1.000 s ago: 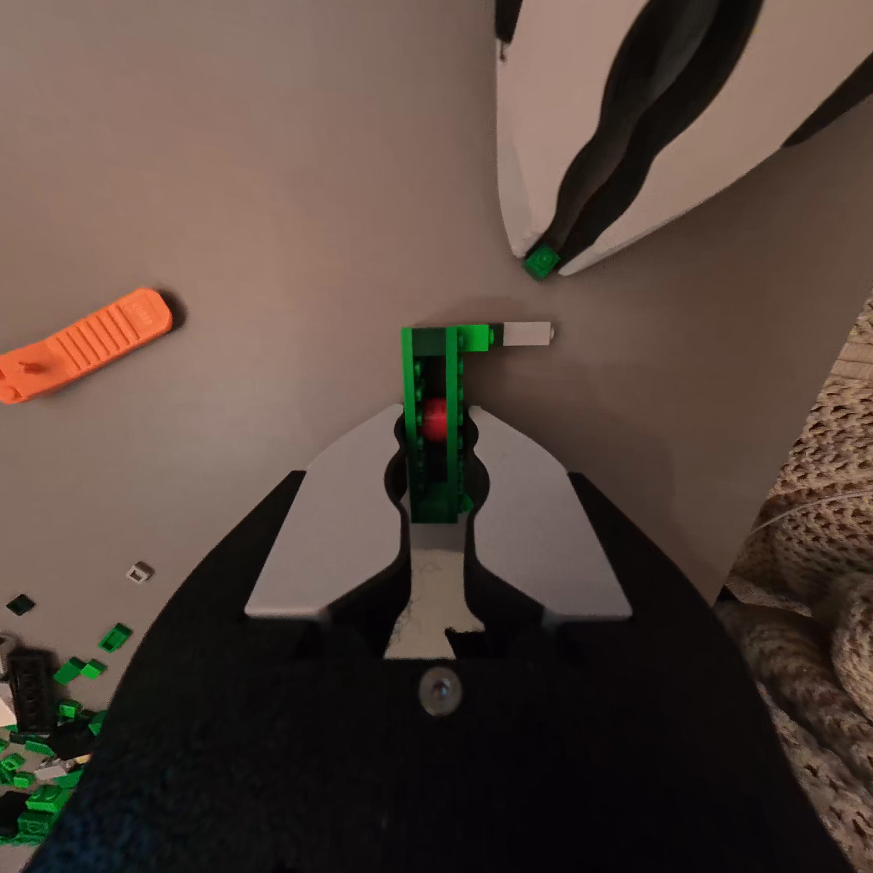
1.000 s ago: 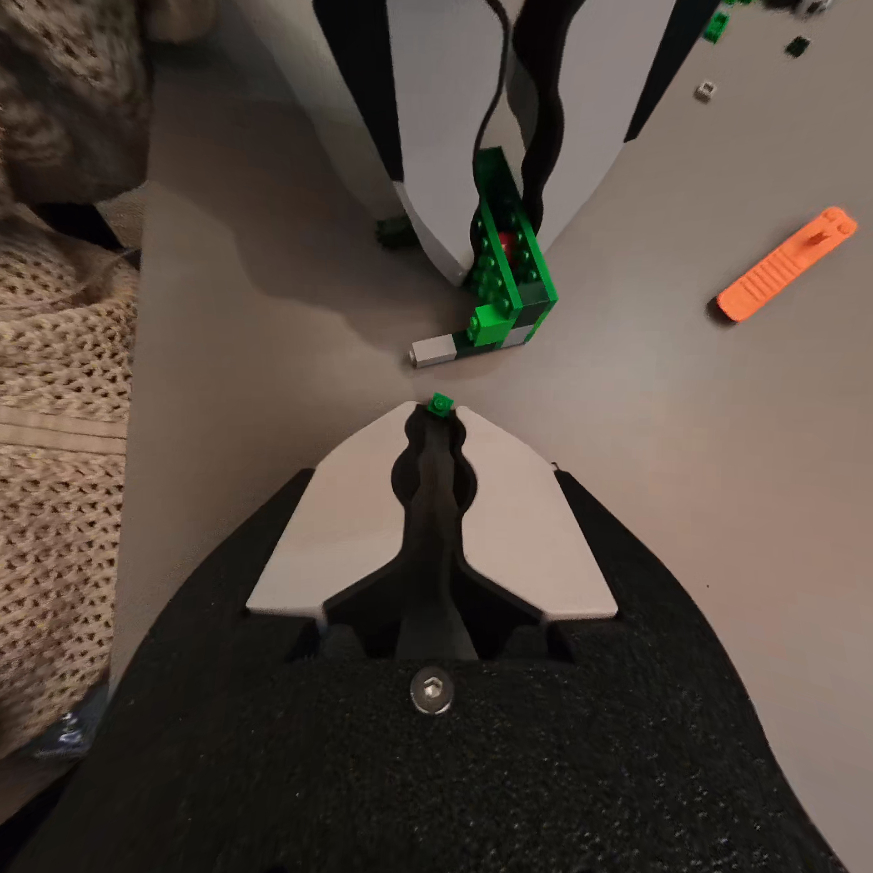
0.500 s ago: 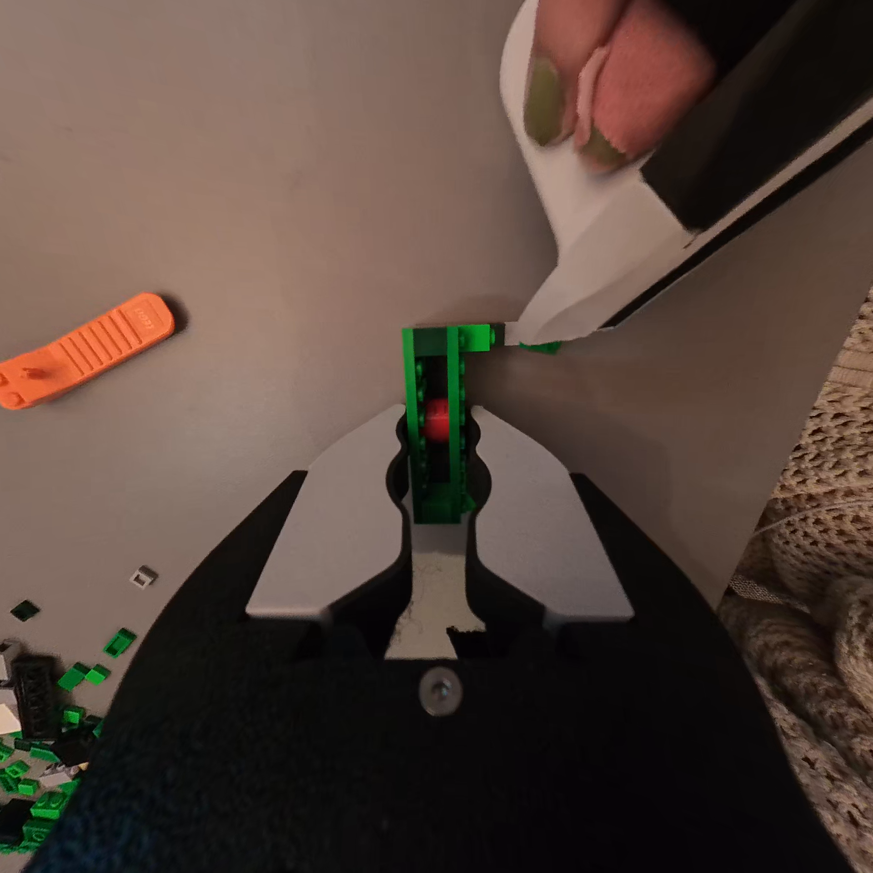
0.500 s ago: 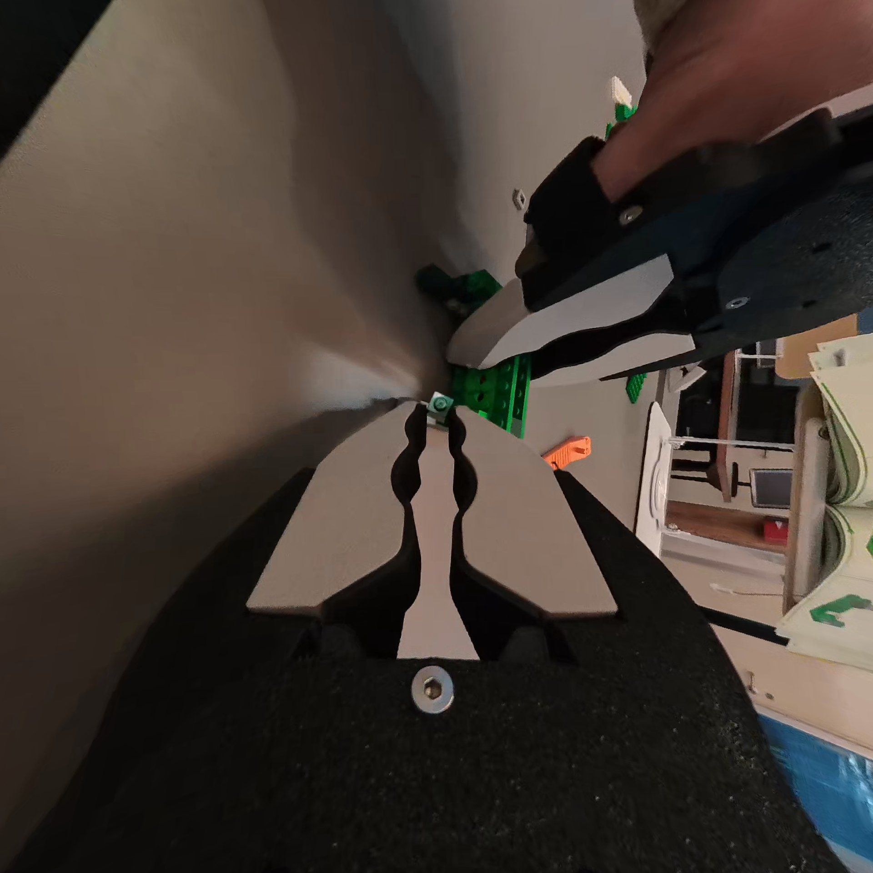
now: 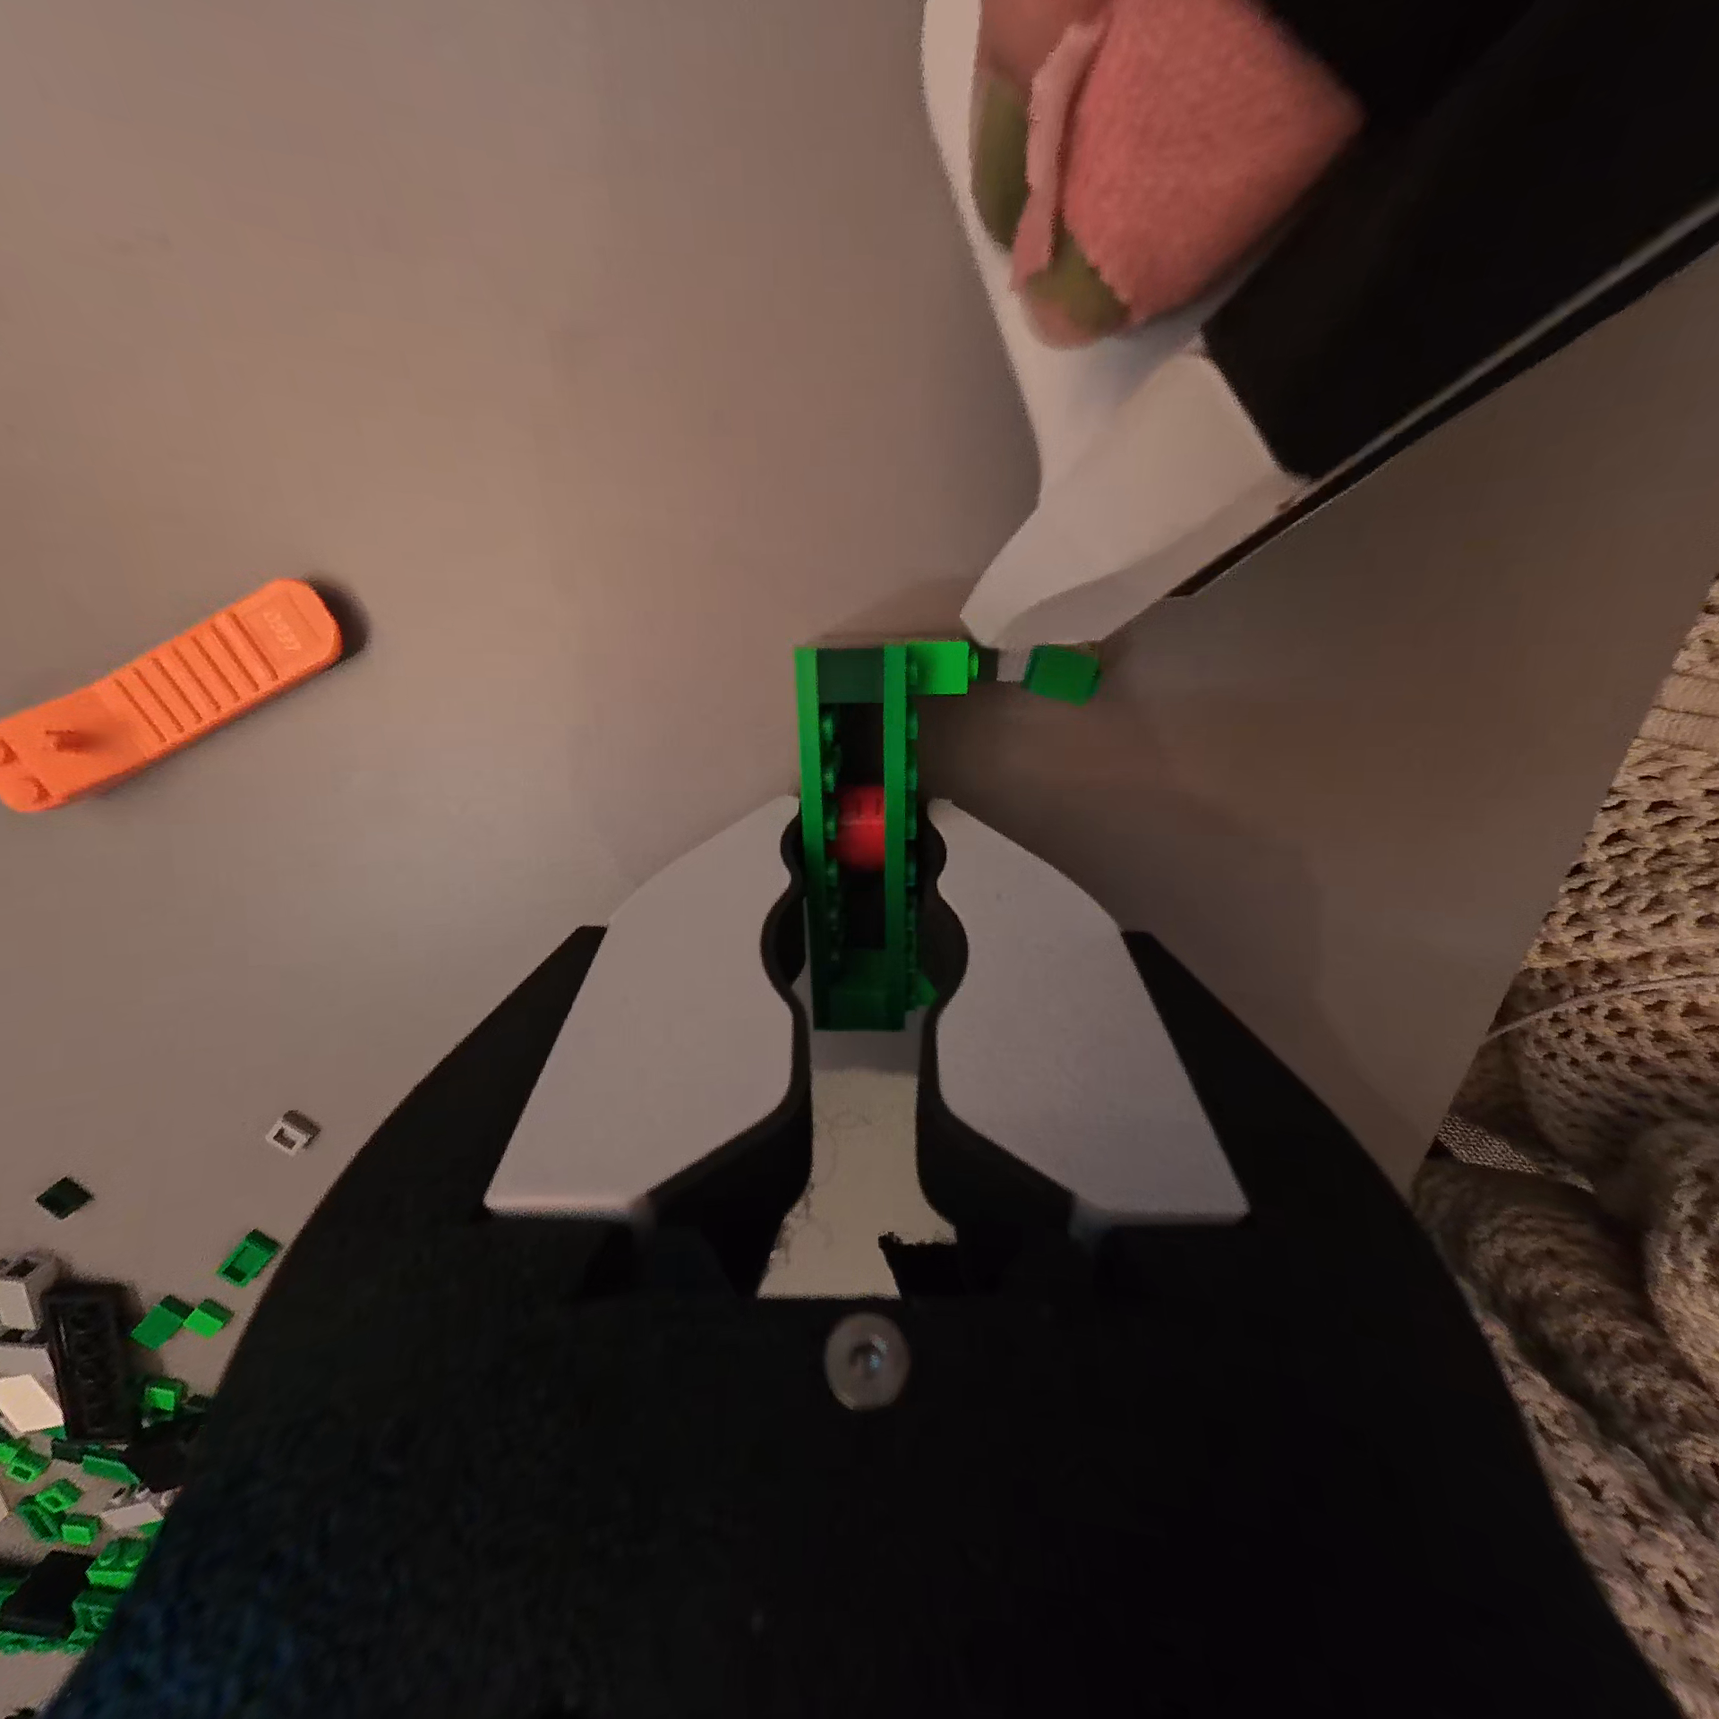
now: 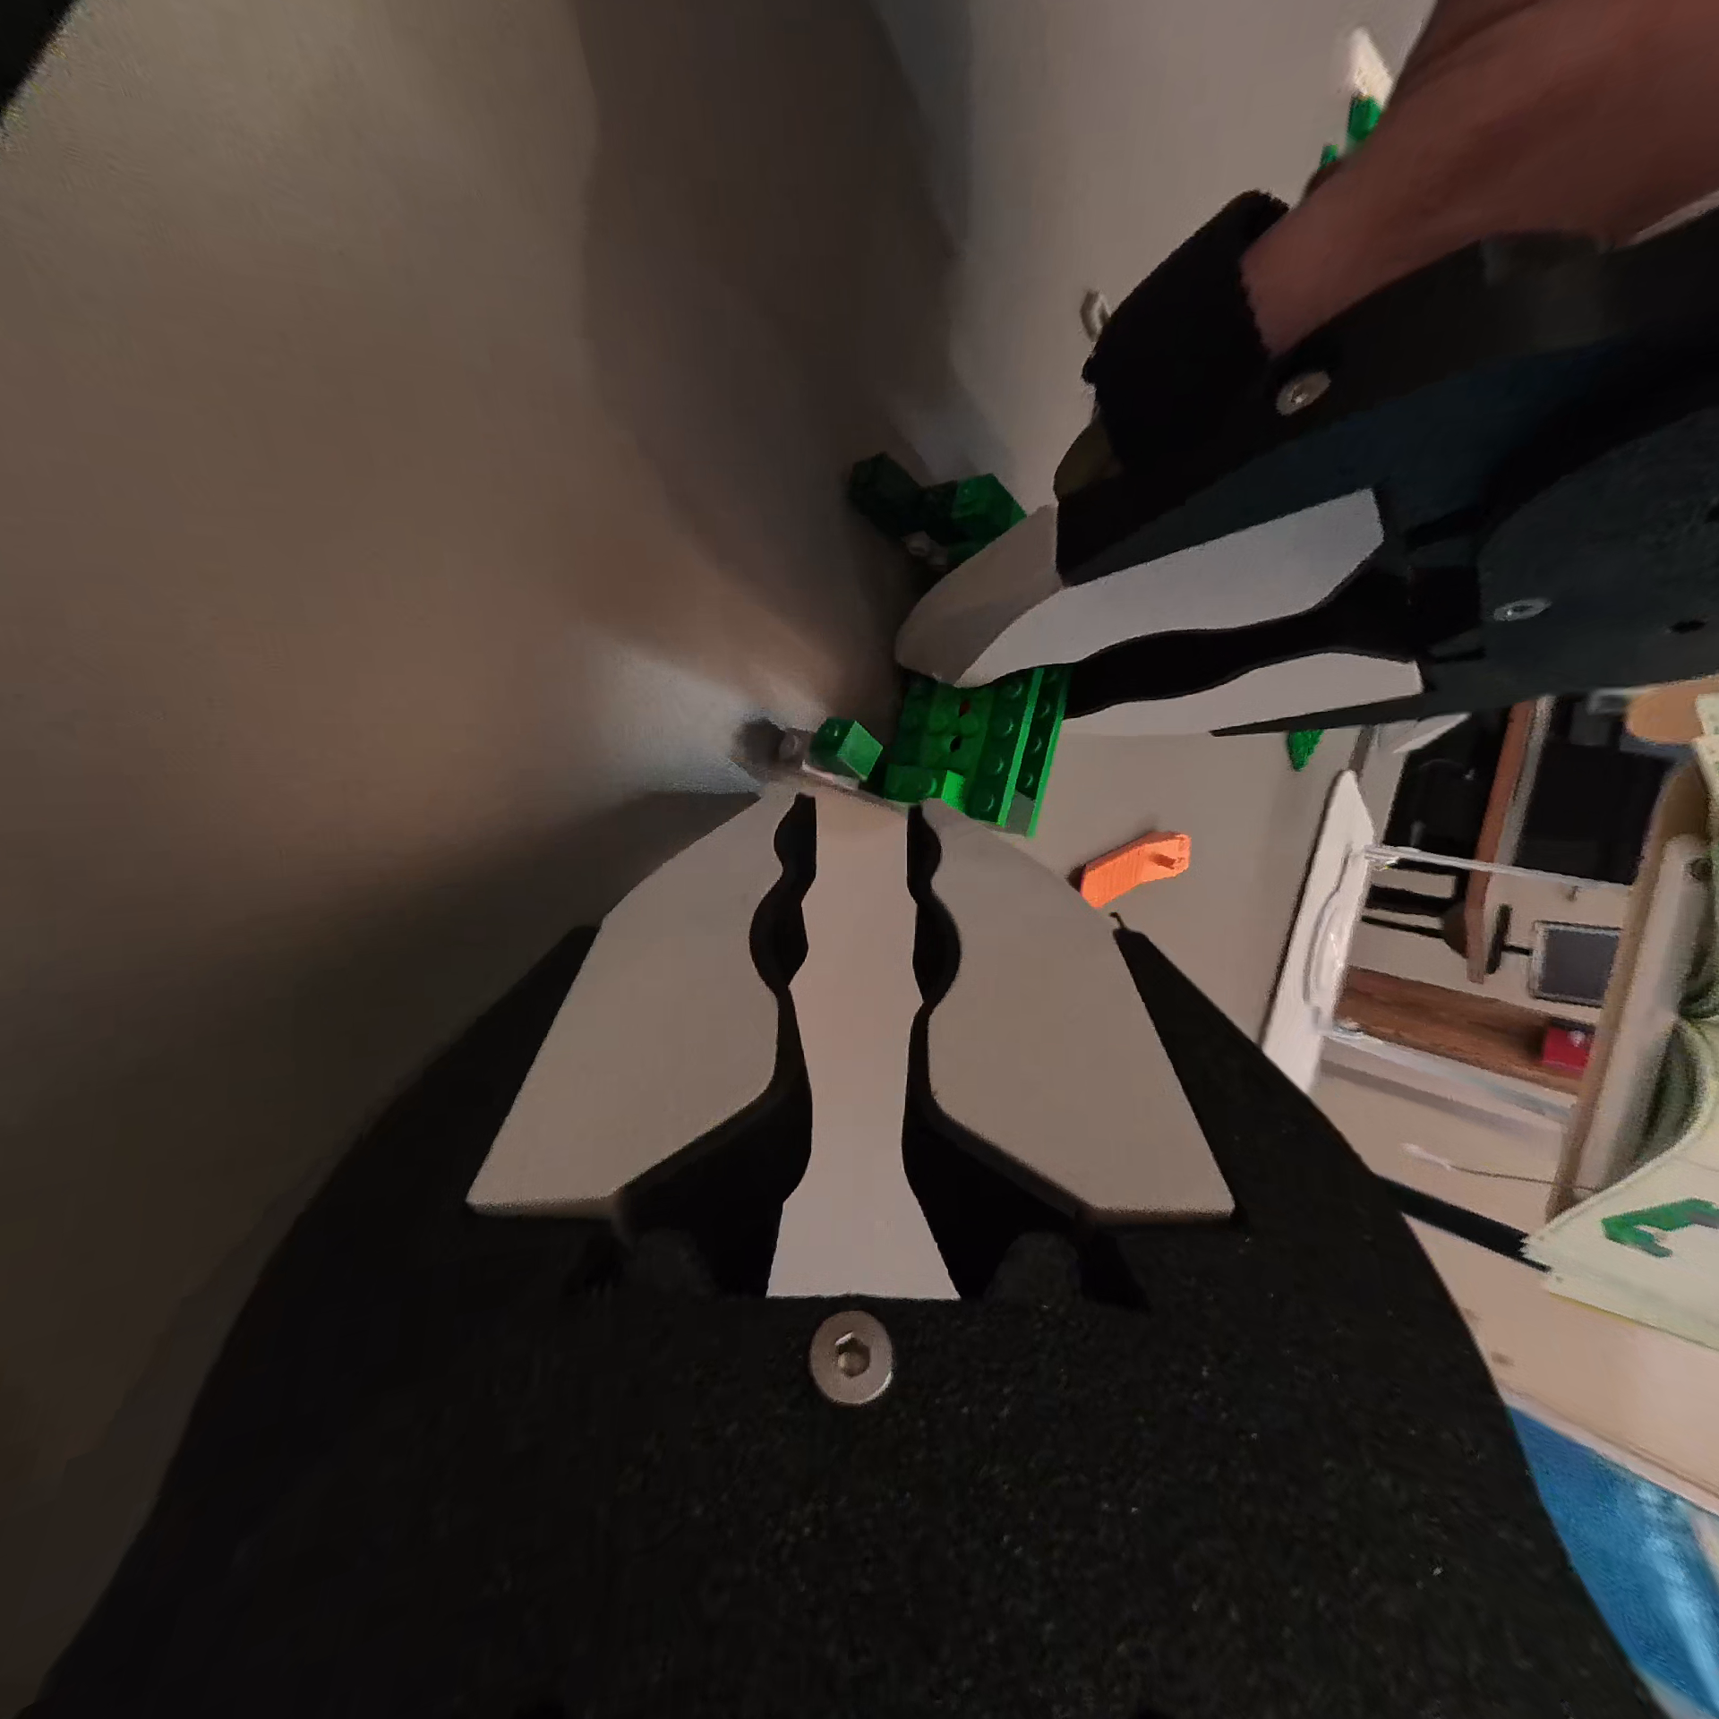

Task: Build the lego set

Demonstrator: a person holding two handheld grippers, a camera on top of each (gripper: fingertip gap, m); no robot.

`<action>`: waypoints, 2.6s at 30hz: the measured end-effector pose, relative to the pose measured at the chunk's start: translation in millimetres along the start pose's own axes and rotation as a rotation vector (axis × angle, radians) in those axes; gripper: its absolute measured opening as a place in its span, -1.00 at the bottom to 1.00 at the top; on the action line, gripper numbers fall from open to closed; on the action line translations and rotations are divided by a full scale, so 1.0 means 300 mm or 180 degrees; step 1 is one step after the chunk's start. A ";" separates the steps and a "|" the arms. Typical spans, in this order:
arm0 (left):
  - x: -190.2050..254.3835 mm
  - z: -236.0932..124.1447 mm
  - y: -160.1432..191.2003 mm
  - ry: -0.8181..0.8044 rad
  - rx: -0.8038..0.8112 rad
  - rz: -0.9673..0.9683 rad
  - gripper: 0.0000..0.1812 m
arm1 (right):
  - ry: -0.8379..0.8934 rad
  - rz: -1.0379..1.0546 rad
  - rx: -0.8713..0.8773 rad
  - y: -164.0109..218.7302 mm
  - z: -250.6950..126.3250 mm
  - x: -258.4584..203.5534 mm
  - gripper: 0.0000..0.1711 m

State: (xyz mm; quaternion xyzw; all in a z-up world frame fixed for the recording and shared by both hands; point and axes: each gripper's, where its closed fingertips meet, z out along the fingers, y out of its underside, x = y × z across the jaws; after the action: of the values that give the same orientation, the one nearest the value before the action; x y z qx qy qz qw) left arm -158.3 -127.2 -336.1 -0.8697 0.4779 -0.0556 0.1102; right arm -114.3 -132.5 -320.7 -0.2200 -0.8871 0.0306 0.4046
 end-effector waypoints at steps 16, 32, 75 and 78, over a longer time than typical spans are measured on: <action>0.000 0.001 -0.004 0.0002 0.0004 0.0016 -0.78 | -0.0629 0.2745 0.1005 0.000 0.023 0.051 -0.28; 0.004 0.001 -0.005 0.0012 0.0003 0.0046 -0.78 | -0.0633 0.2651 0.0971 0.017 0.030 0.053 -0.40; 0.016 -0.003 -0.005 0.0032 0.0031 0.0078 -0.78 | -0.1236 0.2210 0.1275 -0.009 0.050 0.052 -0.35; 0.016 -0.004 -0.005 0.0033 0.0036 0.0077 -0.78 | -0.1227 0.2270 0.1308 -0.003 0.038 0.053 -0.34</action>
State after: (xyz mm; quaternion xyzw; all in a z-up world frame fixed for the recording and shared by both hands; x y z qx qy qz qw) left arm -154.6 -130.6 -334.7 -0.8629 0.4886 -0.0614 0.1133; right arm -132.3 -125.3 -317.0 -0.4173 -0.7905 0.3839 0.2315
